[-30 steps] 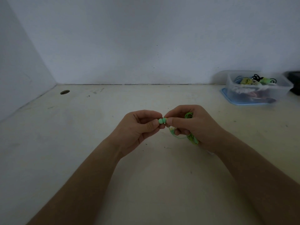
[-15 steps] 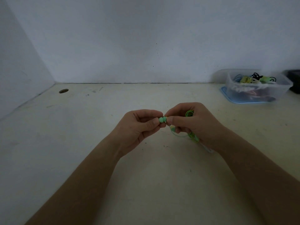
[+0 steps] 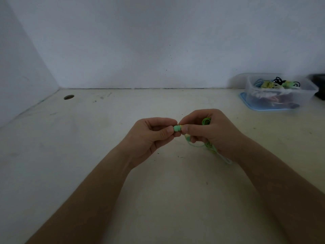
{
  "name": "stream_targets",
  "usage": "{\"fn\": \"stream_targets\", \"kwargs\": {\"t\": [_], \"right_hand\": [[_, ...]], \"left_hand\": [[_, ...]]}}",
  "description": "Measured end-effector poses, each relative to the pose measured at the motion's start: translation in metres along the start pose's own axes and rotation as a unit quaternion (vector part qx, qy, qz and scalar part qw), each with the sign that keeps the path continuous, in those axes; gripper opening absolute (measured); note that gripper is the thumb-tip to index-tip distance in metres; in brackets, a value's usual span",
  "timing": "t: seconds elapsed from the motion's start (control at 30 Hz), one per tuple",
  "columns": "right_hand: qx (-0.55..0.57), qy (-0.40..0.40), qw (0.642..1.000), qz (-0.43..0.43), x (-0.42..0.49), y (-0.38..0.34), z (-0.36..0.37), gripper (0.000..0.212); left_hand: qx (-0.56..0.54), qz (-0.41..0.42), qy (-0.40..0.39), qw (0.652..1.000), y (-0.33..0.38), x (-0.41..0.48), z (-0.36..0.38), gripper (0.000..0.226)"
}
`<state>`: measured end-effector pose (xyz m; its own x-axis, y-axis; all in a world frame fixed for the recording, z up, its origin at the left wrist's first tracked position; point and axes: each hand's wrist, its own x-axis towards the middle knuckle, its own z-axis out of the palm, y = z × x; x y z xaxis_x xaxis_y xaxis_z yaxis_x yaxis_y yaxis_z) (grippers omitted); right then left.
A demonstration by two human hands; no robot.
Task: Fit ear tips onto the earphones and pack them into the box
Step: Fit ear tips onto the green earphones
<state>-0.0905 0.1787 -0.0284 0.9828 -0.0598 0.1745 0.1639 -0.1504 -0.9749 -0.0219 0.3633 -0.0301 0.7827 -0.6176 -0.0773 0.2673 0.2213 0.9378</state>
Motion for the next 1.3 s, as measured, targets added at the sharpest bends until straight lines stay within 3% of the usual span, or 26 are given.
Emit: {"fn": "stream_targets", "kwargs": {"t": [0.57,0.77,1.3], "right_hand": [[0.069,-0.004,0.997,0.041,0.001,0.0005,0.0021,0.012],[0.006,-0.001,1.0,0.012,0.0003,0.0013,0.0007,0.009],[0.109,0.0,0.993,0.049,0.0023,0.0015,0.0051,0.009]], "left_hand": [[0.013,0.008,0.0,1.0,-0.0018,0.0011,-0.0006,0.017],[0.009,-0.012,-0.003,1.0,-0.0014,0.001,-0.0022,0.016],[0.042,0.024,-0.006,0.999,-0.0011,0.0024,-0.002,0.014]]}}
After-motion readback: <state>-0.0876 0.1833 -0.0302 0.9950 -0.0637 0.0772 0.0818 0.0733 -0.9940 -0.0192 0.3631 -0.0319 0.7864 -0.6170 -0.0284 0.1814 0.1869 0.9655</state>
